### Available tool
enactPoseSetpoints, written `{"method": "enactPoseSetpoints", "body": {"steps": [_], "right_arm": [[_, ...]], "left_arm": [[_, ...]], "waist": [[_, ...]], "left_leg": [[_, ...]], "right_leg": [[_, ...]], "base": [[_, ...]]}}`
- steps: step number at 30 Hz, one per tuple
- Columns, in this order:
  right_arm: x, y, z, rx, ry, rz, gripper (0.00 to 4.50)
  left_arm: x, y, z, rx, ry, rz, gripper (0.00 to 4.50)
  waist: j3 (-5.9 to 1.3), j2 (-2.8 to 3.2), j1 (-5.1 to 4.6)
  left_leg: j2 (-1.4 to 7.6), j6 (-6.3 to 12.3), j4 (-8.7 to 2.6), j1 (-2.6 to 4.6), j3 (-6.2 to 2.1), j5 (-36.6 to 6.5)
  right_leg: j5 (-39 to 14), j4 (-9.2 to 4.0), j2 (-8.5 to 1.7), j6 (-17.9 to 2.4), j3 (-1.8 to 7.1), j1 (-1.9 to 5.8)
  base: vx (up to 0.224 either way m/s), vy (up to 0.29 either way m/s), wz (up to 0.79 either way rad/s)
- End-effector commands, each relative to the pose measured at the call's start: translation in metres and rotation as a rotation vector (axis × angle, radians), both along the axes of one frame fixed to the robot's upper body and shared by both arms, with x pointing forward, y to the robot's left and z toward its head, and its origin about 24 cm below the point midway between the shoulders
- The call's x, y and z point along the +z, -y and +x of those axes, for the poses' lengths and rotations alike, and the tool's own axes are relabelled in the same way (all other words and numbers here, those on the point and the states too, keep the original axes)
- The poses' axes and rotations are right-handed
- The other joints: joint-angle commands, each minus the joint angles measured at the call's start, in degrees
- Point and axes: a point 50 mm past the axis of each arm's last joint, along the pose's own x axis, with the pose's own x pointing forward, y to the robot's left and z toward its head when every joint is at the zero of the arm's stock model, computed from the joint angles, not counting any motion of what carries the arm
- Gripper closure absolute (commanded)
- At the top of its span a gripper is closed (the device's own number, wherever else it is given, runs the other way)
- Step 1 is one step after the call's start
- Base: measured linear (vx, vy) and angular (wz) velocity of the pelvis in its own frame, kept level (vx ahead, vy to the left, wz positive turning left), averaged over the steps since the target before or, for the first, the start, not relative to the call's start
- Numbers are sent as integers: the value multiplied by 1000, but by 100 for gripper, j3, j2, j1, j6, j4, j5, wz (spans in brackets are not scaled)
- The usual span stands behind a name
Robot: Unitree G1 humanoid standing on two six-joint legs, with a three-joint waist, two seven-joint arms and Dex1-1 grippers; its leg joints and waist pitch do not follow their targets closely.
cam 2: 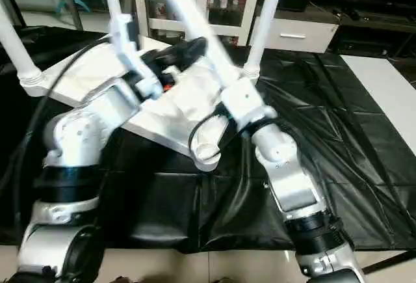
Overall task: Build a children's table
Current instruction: Pick table leg
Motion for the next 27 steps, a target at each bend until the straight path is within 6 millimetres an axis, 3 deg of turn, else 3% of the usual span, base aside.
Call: {"method": "enactPoseSetpoints", "body": {"steps": [1,11,21,25,27], "right_arm": [[8,2,2,-12,63,-10,267],[10,-4,1,-3,127,-54,267],[11,-7,0,24,143,-34,267],[10,-10,0,114,10,220,267],[10,-9,0,159,-68,341,267]], "left_arm": [[3,1,-2,-3,6,3,0],[7,-1,4,20,7,-14,0],[8,1,5,18,11,-12,0],[6,-2,5,23,10,4,0],[6,-3,5,24,11,13,0]], "waist": [[-419,-9,-19],[-408,1,-22],[-419,7,-20],[-419,21,-30],[-419,76,-31]], "left_leg": [[80,142,-351,102,-19,-505],[80,127,-350,104,-20,-656],[79,213,-337,105,-17,-565],[92,300,-349,101,-27,-761],[89,336,-354,121,-28,-780]], "right_leg": [[-200,-290,-101,-1078,159,341],[-393,-299,-104,-1028,162,327],[-186,-277,-102,-1109,161,333],[-272,-281,-111,-1139,158,332],[-163,-271,-91,-1197,155,332]], "base": [[0,0,0],[0,0,0],[0,0,0],[0,0,0],[0,0,0]]}}
